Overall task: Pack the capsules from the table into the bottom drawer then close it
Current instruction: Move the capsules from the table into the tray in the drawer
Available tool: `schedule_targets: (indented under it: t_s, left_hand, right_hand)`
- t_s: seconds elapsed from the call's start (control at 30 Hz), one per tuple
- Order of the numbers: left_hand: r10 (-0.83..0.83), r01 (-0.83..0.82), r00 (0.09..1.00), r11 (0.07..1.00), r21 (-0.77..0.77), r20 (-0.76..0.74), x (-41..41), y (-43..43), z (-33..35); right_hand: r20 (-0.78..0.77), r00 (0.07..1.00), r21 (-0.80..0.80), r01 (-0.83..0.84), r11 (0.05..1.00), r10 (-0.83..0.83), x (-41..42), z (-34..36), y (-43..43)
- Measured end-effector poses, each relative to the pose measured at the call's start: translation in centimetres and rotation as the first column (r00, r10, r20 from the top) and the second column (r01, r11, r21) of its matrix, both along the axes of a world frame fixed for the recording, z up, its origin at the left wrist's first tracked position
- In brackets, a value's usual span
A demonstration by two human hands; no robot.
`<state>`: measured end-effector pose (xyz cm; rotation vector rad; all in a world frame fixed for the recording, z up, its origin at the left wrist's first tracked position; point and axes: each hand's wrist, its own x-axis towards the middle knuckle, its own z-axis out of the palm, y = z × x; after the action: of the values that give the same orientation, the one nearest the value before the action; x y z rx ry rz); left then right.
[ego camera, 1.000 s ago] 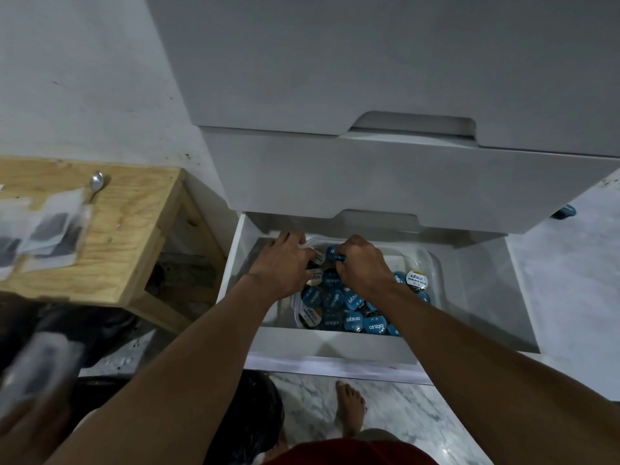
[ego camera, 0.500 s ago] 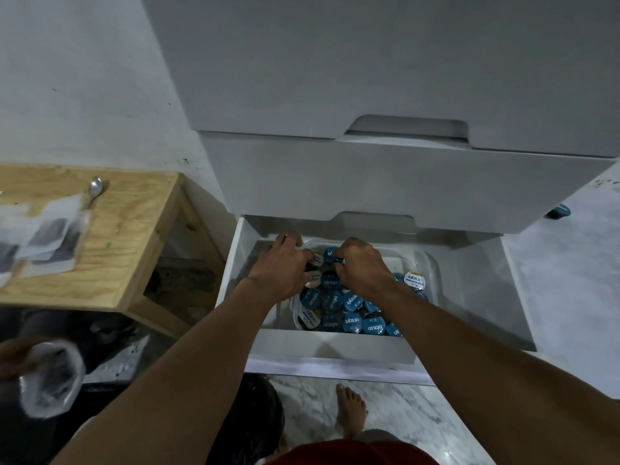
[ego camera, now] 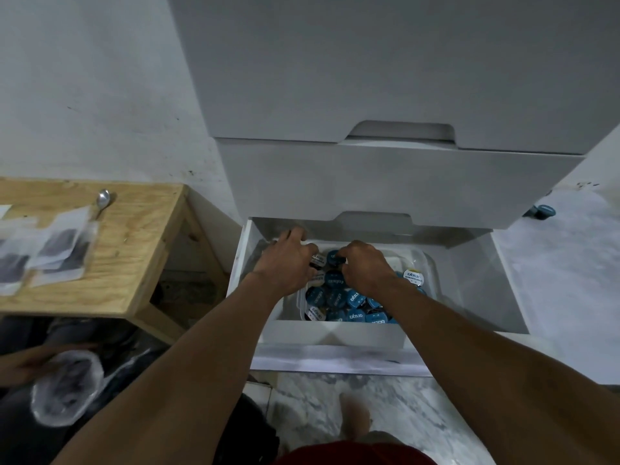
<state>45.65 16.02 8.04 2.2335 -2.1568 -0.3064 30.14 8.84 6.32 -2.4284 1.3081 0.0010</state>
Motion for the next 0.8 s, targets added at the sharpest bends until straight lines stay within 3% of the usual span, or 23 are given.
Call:
schedule_targets:
  t_s: [0.37,0.67,0.8]
  left_hand:
    - [-0.078,0.073,0.997,0.984,-0.165,-0.023,-3.4,1.5,2.8]
    - [-0.212,0.221,0.975,0.906,-0.362,0.063,-14.2,0.8,7.8]
    - [-0.226,0.246,0.969,0.874,-0.42,0.098,-19.5,0.1,9.3]
  right_hand:
    - [0.04,0.981,-0.199,0.196,0.96,-0.192,-4.2,3.7,3.8]
    - [0.179,0.937,-0.367,0.348,0.863,-0.301,-14.6,8.2,4.5]
    - [0.21,0.922,-0.368,0.383,0.847,-0.326,-20.7,9.5,4.5]
